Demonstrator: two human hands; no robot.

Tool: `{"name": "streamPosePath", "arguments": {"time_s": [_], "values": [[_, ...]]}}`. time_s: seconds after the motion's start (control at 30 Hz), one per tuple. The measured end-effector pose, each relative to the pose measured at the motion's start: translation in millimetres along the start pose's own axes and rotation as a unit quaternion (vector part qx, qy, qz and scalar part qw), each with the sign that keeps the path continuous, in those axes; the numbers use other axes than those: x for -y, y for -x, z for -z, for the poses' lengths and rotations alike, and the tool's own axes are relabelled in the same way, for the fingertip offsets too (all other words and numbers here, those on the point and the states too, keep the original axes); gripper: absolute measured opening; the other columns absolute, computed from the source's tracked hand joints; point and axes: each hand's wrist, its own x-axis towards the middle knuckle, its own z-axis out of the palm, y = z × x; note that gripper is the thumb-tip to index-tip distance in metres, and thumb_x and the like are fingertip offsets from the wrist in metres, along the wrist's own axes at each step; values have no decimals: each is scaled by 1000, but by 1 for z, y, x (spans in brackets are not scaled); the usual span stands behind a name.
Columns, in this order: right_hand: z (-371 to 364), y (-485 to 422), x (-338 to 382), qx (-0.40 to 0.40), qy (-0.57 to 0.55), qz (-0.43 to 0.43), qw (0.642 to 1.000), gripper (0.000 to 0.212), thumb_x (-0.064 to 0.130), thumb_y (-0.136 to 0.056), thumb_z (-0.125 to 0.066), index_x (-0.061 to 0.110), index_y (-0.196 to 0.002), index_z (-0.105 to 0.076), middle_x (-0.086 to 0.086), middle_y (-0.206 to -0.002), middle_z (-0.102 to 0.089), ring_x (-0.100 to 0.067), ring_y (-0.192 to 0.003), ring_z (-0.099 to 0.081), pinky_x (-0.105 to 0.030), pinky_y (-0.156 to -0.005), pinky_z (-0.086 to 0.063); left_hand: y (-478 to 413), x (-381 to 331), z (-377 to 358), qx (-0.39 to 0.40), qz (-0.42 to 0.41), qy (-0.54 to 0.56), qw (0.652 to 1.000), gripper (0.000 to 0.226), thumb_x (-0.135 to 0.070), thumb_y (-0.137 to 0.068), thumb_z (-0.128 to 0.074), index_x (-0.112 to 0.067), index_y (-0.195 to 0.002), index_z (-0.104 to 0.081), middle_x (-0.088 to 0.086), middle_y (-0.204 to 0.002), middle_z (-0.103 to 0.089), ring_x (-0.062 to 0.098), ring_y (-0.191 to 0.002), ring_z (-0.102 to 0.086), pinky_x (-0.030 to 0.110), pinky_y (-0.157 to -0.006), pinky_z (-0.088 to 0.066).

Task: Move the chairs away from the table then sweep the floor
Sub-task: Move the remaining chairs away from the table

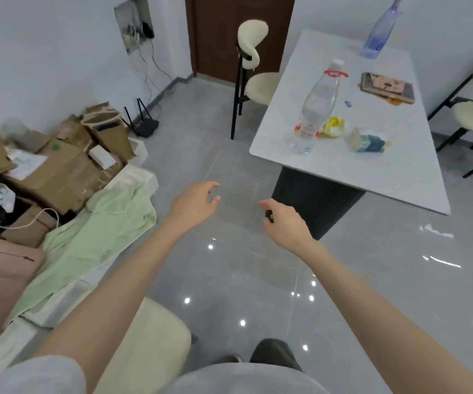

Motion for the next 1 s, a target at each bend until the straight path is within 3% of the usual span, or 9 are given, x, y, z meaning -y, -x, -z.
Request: {"name": "streamPosePath", "arguments": {"time_s": [0.3,0.53,0.77,1.0], "values": [[15,-215,14,28,26,42,998,48,12,-90,-46,17,-138,-46,-6,-137,-55,-28,-125,-50,-38,-100,-44,-154,47,26,-25,70,-2,997,41,-30,-96,-49,-20,-136,-48,8,-130,-57,27,-115,-56,36,-94,-44],[23,-379,42,60,43,46,996,49,11,-90,-44,16,-138,-45,-12,-134,-56,-30,-123,-51,-36,-96,-47,-284,74,74,-59,123,-4,991,41,-29,-96,-47,-22,-137,-48,8,-131,-57,25,-118,-56,36,-95,-44],[26,-525,87,70,36,23,997,50,8,-89,-43,16,-139,-43,-12,-133,-56,-30,-123,-51,-37,-95,-46,-416,120,111,-62,118,-8,991,40,-29,-96,-47,-22,-135,-48,9,-129,-56,25,-112,-58,36,-91,-47],[20,-687,113,19,-1,-11,1000,48,10,-90,-43,18,-137,-46,-8,-135,-55,-28,-124,-51,-36,-94,-47,-579,187,143,-32,87,-27,995,41,-29,-97,-45,-23,-137,-45,7,-132,-52,24,-116,-55,33,-90,-44]]}}
